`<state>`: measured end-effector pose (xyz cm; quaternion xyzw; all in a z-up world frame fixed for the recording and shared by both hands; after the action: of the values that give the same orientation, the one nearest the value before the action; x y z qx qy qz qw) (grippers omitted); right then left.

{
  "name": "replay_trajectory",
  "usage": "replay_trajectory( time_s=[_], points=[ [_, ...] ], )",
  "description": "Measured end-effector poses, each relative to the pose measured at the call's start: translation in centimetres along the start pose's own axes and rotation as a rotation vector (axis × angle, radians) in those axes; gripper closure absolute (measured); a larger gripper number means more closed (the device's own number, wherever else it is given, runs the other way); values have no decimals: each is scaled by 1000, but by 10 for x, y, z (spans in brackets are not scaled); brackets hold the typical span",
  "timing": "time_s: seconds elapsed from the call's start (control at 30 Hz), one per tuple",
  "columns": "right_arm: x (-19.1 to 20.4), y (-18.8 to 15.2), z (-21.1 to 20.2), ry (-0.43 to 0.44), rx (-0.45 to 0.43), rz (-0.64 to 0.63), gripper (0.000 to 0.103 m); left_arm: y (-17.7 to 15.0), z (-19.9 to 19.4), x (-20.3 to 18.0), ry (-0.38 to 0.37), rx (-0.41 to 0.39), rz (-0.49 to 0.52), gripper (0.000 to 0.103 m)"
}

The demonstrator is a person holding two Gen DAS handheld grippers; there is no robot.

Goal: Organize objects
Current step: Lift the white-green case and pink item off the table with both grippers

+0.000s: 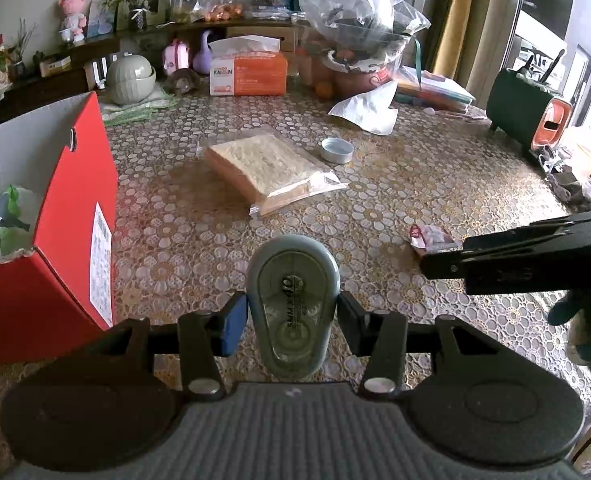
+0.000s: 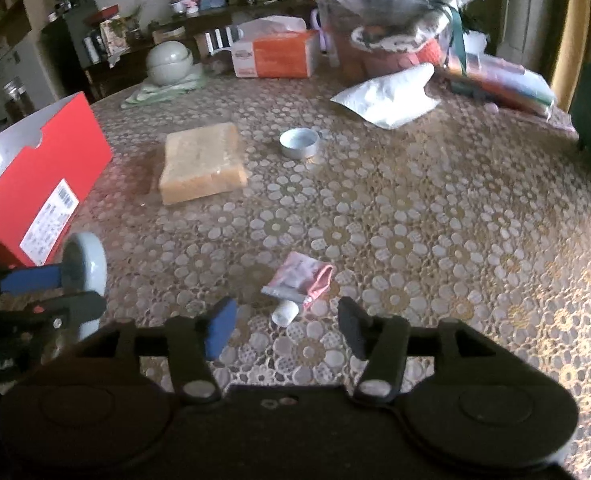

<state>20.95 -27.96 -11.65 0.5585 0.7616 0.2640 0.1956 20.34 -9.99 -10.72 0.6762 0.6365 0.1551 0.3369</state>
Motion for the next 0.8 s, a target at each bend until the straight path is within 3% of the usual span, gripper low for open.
replay_trajectory(
  time_s=[0.2, 0.33, 0.5, 0.8],
  points=[
    [8, -3, 14, -17, 21, -14, 52, 0, 2, 1, 1, 4, -5, 55],
    [7, -3, 13, -42, 26, -23, 80, 1, 2, 1, 1, 1, -7, 55],
    [1, -4, 9, -40, 30, 1, 93, 0, -3, 3, -7, -3, -15, 55],
    [11, -6, -20, -34, -10, -17, 93, -3, -16, 10, -28, -12, -42, 55]
  ],
)
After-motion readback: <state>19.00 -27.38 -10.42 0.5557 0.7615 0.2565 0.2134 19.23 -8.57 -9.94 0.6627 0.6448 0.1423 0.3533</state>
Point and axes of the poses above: each gripper's, at about its wrist camera, not at the fingertips, and z roughly the way its jaws point, x to its left, y to its top, the point moved 5 cm from there along z, roughly the way its jaws point, and after that the axes turned 12 degrees about -z, right-handed, at the moved point
